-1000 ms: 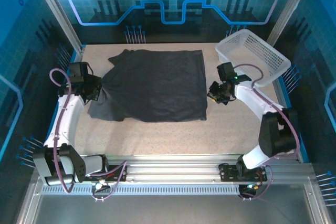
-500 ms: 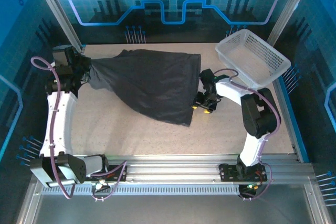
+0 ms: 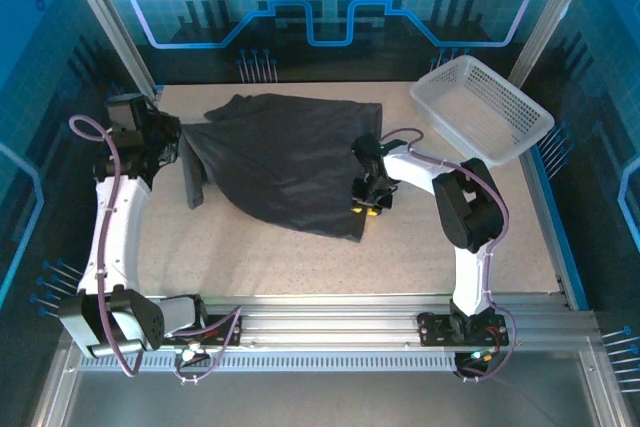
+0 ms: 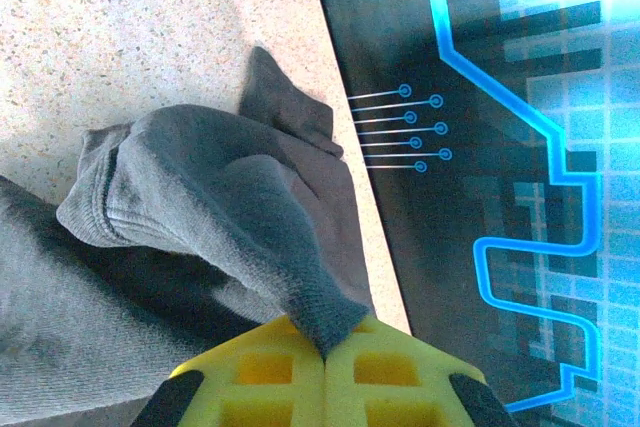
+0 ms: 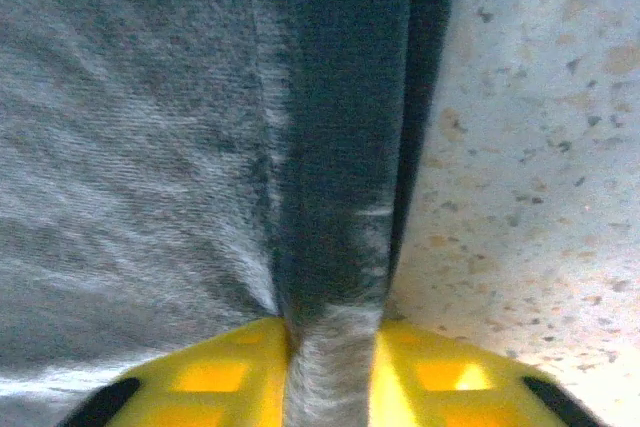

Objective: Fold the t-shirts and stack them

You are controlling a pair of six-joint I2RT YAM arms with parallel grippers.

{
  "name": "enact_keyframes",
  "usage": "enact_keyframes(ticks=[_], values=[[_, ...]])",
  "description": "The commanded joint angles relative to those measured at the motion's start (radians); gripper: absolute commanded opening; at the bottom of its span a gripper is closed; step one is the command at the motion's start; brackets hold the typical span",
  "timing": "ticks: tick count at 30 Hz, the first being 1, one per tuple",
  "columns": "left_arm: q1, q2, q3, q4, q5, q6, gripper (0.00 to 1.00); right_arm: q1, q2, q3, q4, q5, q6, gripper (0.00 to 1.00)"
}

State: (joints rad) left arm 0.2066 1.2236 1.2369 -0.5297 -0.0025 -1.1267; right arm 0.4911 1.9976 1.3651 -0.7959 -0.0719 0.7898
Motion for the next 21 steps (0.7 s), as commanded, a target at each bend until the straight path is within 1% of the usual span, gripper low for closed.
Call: enact_keyframes(ticks=[1,2,5,6,9,12,13,14,16,17,18,19,21], values=[[-0.005,-0.025,-0.023,0.025,0.033,-0.009,0.00,-0.021,0.062,0.026,-0.024,0.042,0.010,0.03],[-0.008,-0.024,-0.028,0.021,0.040,-0.010,0.00,-0.042,0.052,0.025,-0.034,0.069,0.000,0.00],[-0.021,-0.021,-0.044,0.000,0.066,-0.004,0.00,-0.116,0.016,0.041,-0.083,0.161,-0.069,0.00],[-0.029,-0.024,-0.055,-0.005,0.073,-0.004,0.00,-0.144,0.005,0.047,-0.085,0.174,-0.103,0.00],[-0.062,-0.031,-0.103,-0.016,0.094,-0.015,0.00,-0.208,-0.005,0.085,-0.080,0.178,-0.204,0.00],[-0.098,-0.049,-0.155,-0.033,0.090,-0.025,0.00,-0.232,0.019,0.161,-0.111,0.184,-0.285,0.00],[-0.103,-0.056,-0.169,-0.042,0.085,-0.028,0.00,-0.236,0.021,0.174,-0.119,0.177,-0.294,0.02],[-0.107,-0.065,-0.184,-0.052,0.081,-0.028,0.00,-0.240,0.019,0.185,-0.134,0.181,-0.289,0.08],[-0.108,-0.084,-0.199,-0.079,0.067,-0.026,0.00,-0.245,-0.023,0.161,-0.144,0.196,-0.247,0.32],[-0.108,-0.094,-0.204,-0.093,0.056,-0.021,0.00,-0.249,-0.067,0.120,-0.136,0.206,-0.205,0.44],[-0.108,-0.105,-0.204,-0.107,0.044,-0.014,0.00,-0.259,-0.121,0.062,-0.122,0.202,-0.150,0.51],[-0.108,-0.114,-0.203,-0.115,0.036,-0.009,0.00,-0.275,-0.173,0.005,-0.096,0.181,-0.096,0.54],[-0.108,-0.129,-0.203,-0.130,0.026,0.000,0.00,-0.316,-0.299,-0.162,-0.019,0.110,0.064,0.56]])
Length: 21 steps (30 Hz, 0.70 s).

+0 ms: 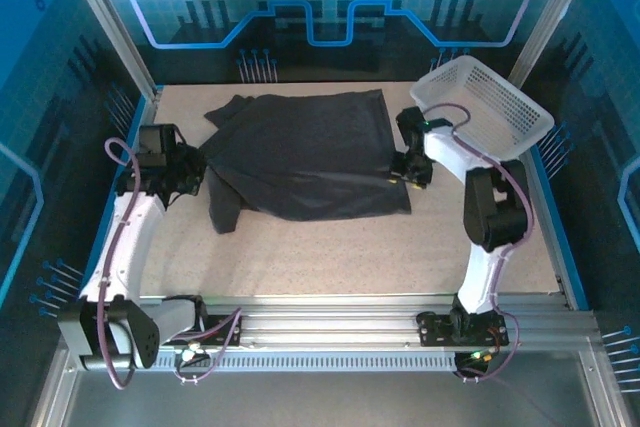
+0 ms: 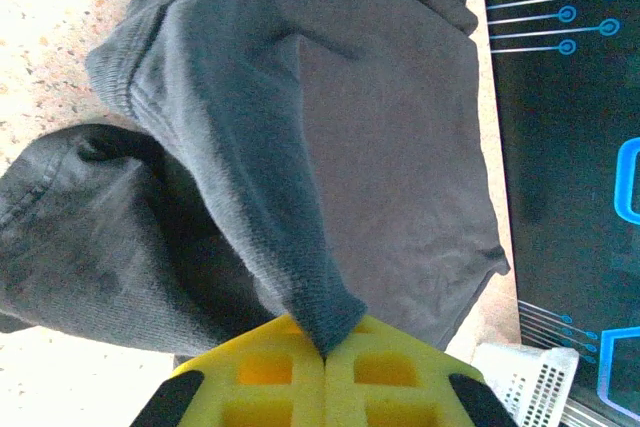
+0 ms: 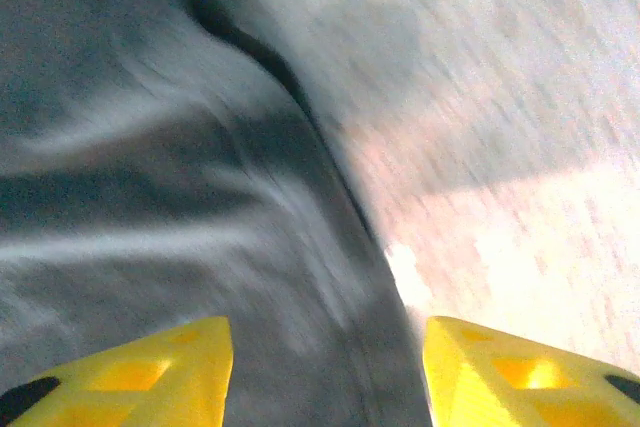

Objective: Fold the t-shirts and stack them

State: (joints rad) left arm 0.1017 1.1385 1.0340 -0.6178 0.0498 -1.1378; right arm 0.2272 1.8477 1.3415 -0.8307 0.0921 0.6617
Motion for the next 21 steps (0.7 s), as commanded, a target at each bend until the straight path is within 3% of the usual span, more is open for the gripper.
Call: enact_keyframes(ticks=[1,5,11,21], values=[[-0.003,-0.046,-0.003,-0.046,-0.028,0.013,0.00,-0.067,-0.191,-0.201,0.061,-0.091,0.251,0.56],[-0.005,-0.051,-0.019,-0.043,-0.027,0.013,0.00,-0.080,-0.260,-0.324,0.181,-0.228,0.457,0.55],[-0.005,-0.049,-0.031,-0.018,-0.024,0.007,0.00,-0.064,-0.244,-0.351,0.216,-0.244,0.666,0.53],[-0.005,-0.057,-0.036,-0.012,-0.024,0.013,0.00,-0.063,-0.120,-0.303,0.166,-0.300,0.760,0.50]])
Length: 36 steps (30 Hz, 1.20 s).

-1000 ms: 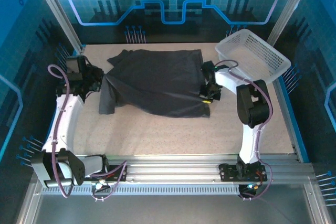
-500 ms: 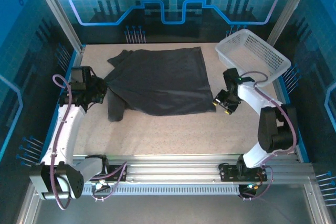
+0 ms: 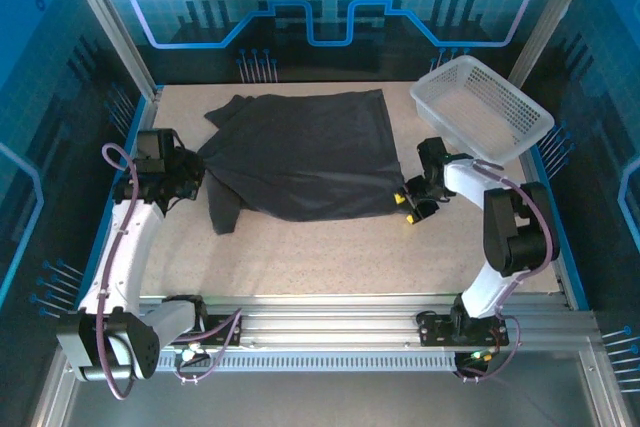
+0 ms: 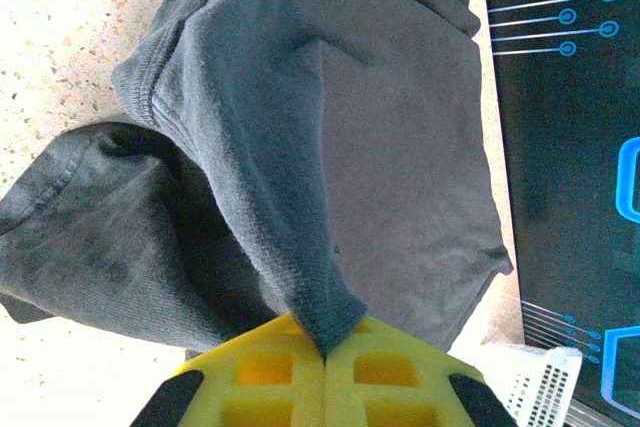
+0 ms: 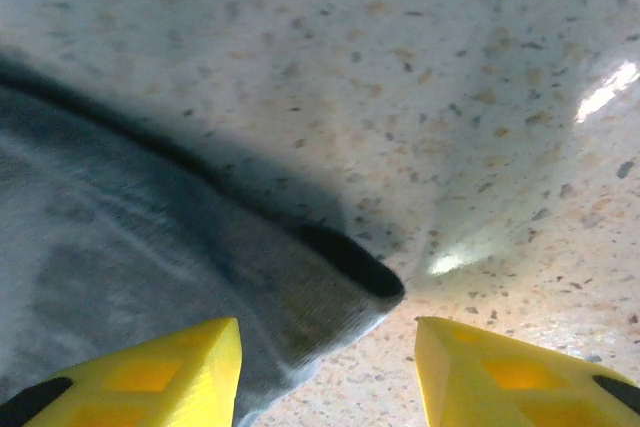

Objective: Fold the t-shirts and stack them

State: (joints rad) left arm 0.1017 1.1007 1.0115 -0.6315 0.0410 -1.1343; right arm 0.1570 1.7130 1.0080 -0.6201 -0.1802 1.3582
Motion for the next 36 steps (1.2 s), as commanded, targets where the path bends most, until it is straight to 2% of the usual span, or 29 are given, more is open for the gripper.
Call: enact_keyframes(ticks=[1,5,7,10,15,18,23,30,33,36], values=[[-0.005,-0.020,-0.014,0.002,-0.016,0.010,0.00,0.011,0.013,0.028,-0.049,-0.021,0.067,0.50],[-0.005,-0.021,-0.024,0.010,-0.015,0.006,0.00,0.012,0.040,0.020,-0.009,-0.006,0.079,0.49],[-0.005,-0.019,-0.030,0.015,-0.015,0.003,0.00,0.008,0.077,0.036,0.023,0.002,0.073,0.45],[-0.005,-0.017,-0.030,0.019,-0.015,0.001,0.00,0.006,0.138,0.099,0.008,0.024,0.038,0.31],[-0.005,-0.014,-0.027,0.027,-0.017,0.003,0.00,0.003,0.154,0.114,0.069,0.023,0.016,0.00],[-0.005,-0.009,-0.014,0.040,-0.014,0.007,0.00,0.001,0.109,0.180,0.030,0.092,-0.078,0.00],[0.005,0.028,0.066,0.095,0.010,0.011,0.00,0.000,0.015,0.418,-0.006,0.166,-0.320,0.00],[0.059,0.121,0.337,0.236,0.056,-0.039,0.00,-0.009,-0.030,0.776,0.016,0.163,-0.548,0.00],[0.065,0.125,0.448,0.279,0.051,-0.040,0.00,-0.008,-0.088,0.842,0.054,0.183,-0.595,0.00],[0.070,0.084,0.497,0.311,0.030,-0.050,0.00,-0.014,-0.183,0.829,0.125,0.193,-0.610,0.00]])
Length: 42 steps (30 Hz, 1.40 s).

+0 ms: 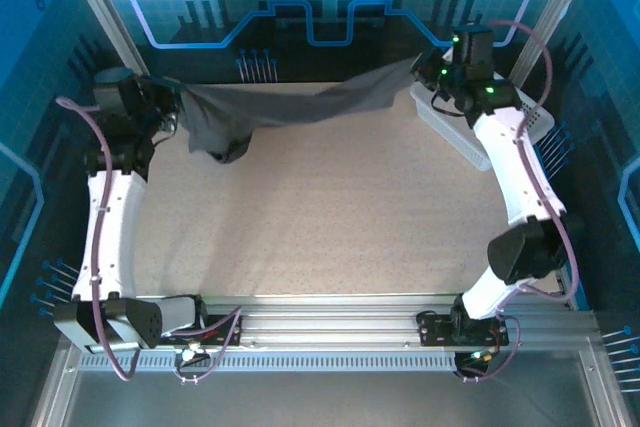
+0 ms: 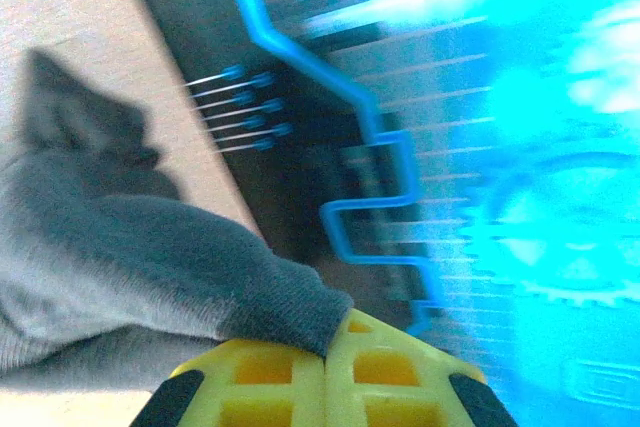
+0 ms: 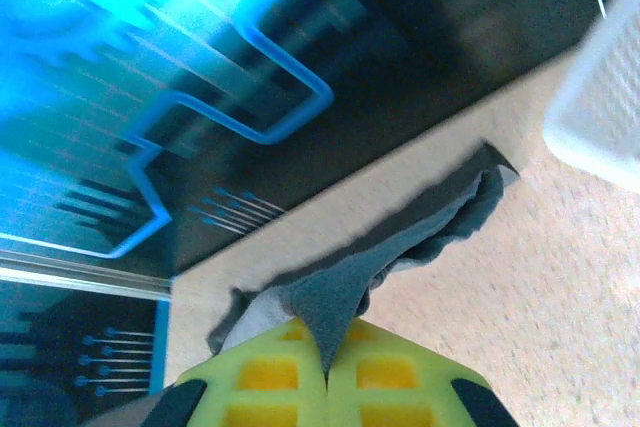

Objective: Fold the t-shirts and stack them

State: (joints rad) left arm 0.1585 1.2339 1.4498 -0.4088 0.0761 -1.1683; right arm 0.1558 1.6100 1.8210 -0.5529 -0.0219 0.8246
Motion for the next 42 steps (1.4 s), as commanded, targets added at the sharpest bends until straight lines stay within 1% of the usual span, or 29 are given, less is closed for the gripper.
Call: enact_keyframes(ticks=[1,5,8,12,15,17,18,20,23,25,28,32,35,37,39,41,42], values=[[0.015,-0.071,0.064,0.104,-0.014,-0.021,0.00,-0.015,-0.116,0.008,0.076,0.041,-0.080,0.00],[0.018,-0.155,0.095,0.140,-0.067,-0.022,0.00,-0.018,-0.260,-0.046,0.140,0.073,-0.083,0.00],[0.022,-0.182,0.154,0.140,-0.110,-0.019,0.00,-0.028,-0.339,-0.079,0.171,0.091,-0.068,0.00],[0.030,-0.129,0.274,0.081,-0.109,-0.013,0.00,-0.050,-0.335,-0.059,0.184,0.054,-0.036,0.00],[0.038,-0.049,0.307,0.003,-0.084,-0.059,0.00,-0.054,-0.269,-0.026,0.198,0.001,-0.015,0.00],[0.054,0.021,0.297,-0.002,-0.022,-0.086,0.00,-0.055,-0.201,0.005,0.211,-0.055,0.000,0.00],[0.058,0.054,0.291,0.001,0.002,-0.099,0.00,-0.053,-0.167,0.018,0.219,-0.077,0.011,0.00],[0.067,0.134,0.277,0.058,0.070,-0.121,0.00,-0.053,-0.075,0.066,0.248,-0.145,0.032,0.00],[0.080,0.274,0.321,0.100,0.159,-0.138,0.00,-0.053,0.077,0.183,0.254,-0.229,0.056,0.00],[0.090,0.355,0.368,0.127,0.204,-0.155,0.00,-0.050,0.172,0.295,0.239,-0.259,0.058,0.00],[0.106,0.460,0.459,0.180,0.253,-0.199,0.00,-0.050,0.318,0.529,0.162,-0.279,0.050,0.00],[0.127,0.555,0.666,0.178,0.272,-0.222,0.00,-0.061,0.490,0.884,0.050,-0.271,0.052,0.00],[0.137,0.575,0.822,0.142,0.264,-0.235,0.00,-0.084,0.563,1.079,-0.018,-0.256,0.076,0.00],[0.140,0.554,0.893,0.119,0.242,-0.228,0.00,-0.103,0.545,1.094,-0.036,-0.243,0.081,0.00],[0.141,0.509,0.930,0.082,0.218,-0.215,0.00,-0.119,0.492,1.051,-0.051,-0.232,0.062,0.00],[0.138,0.432,0.903,0.005,0.185,-0.180,0.00,-0.126,0.401,0.940,-0.079,-0.202,0.023,0.00],[0.132,0.381,0.857,-0.037,0.164,-0.168,0.00,-0.127,0.353,0.865,-0.091,-0.183,0.010,0.00]])
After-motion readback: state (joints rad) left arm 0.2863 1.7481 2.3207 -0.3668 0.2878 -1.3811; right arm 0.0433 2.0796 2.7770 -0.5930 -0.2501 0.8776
